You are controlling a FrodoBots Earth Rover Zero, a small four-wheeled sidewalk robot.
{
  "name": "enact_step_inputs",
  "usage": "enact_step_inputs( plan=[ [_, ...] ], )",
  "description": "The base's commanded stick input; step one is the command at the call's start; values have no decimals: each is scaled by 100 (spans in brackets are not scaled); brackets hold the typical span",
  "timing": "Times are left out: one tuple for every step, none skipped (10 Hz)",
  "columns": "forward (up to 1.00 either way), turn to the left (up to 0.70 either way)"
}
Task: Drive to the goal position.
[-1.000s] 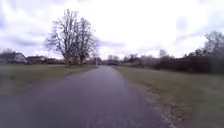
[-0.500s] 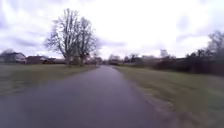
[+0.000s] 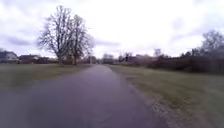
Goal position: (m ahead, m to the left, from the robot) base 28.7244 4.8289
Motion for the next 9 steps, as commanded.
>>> enact_step_inputs(
  plan=[
    [100, 0],
    [100, 0],
    [100, 0],
    [100, 0],
    [100, 0],
    [100, 0],
    [100, 0],
    [100, 0],
    [100, 0]
  ],
)
